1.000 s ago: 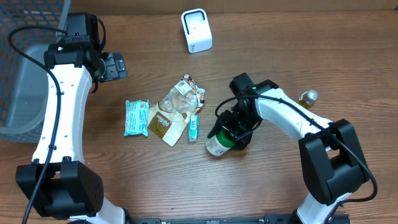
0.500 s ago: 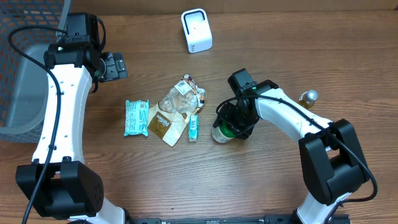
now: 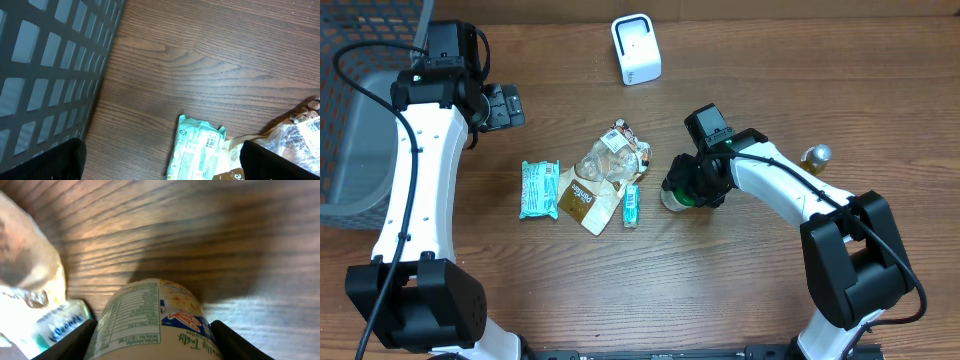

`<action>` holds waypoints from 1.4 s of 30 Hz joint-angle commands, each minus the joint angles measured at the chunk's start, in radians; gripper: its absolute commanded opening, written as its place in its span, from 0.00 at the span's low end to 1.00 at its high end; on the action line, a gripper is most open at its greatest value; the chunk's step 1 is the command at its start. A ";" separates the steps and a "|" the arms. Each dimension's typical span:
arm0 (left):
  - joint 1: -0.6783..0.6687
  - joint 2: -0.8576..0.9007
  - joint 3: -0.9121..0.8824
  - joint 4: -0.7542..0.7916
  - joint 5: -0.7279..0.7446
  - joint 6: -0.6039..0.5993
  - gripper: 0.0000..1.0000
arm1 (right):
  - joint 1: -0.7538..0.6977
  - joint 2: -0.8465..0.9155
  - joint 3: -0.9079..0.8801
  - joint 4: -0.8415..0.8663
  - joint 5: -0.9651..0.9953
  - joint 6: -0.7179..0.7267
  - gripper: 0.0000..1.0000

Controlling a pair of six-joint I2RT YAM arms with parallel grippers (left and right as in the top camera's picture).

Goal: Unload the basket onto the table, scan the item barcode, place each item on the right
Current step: 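Swing the held tub up toward the white scanner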

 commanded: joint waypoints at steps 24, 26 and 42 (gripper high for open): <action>0.000 -0.007 0.018 0.001 -0.006 0.001 1.00 | -0.002 0.048 0.654 -0.198 0.141 -0.359 0.45; 0.000 -0.007 0.018 0.001 -0.006 0.001 1.00 | -0.002 0.078 0.654 -0.119 0.168 -0.358 0.45; 0.000 -0.007 0.018 0.001 -0.006 0.001 1.00 | -0.002 0.362 0.654 0.546 0.235 -0.357 0.46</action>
